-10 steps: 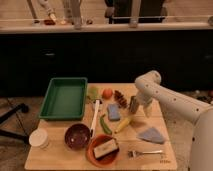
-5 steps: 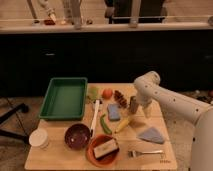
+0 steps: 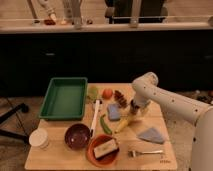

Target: Stack cups on top of each other

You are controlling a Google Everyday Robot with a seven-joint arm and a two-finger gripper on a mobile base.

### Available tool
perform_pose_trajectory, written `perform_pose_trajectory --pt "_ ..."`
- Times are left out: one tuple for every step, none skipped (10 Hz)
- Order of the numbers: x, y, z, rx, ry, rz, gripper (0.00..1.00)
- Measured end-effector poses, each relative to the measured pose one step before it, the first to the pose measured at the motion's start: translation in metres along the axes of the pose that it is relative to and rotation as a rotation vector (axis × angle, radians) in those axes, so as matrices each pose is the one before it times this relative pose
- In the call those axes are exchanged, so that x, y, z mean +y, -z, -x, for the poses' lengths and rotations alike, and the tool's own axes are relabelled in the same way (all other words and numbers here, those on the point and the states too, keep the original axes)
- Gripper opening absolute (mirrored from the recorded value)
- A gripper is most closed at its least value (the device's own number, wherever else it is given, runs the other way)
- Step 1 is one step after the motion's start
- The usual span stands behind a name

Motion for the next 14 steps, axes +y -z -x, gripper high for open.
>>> perform_pose_trajectory --pt "0.00038 0.00133 -0.00048 0.00348 -0.00132 -0.00185 0.32" --pt "0.00007 0.00143 0.00038 0.00364 -0.00012 -0.00165 0.2" --pt "0.00004 0.00079 -0.00062 0.00246 -0.00155 -0.00455 0.1" --pt "0.00063 0.00101 -0.00037 0.00153 -0.00078 -0.00131 0.02" --pt "-0.00006 0.00049 -0.00035 0.00036 -0.00059 -0.0019 0.0" --pt "-0.00003 0.00022 -0.00048 -0.00062 -0.00104 -0.0021 0.0" --pt "-0.00089 0.00007 -0.00037 -0.00283 0.00091 -0.00283 0.0" --pt "-0.00045 -0.00062 -0.00024 -0.00457 0.00438 -0.00158 0.0" --pt "-0.00074 -0.0013 -0.00005 -0.00902 0.00899 -0.00136 0.0" --pt "-0.00007 -0.00078 0.00005 -0.00413 0.00352 0.00015 0.0" --pt "-0.00005 -0.00117 0.00014 -0.00455 0.00428 0.00056 0.0" --pt "-0.00022 -0.00058 0.00018 -0.00447 0.00416 -0.00015 0.0" --pt "0.00003 -0.00062 0.00018 -0.00402 0.00374 0.00042 0.0" --pt "0.00001 -0.00033 0.00012 -0.00286 0.00234 0.00045 0.0"
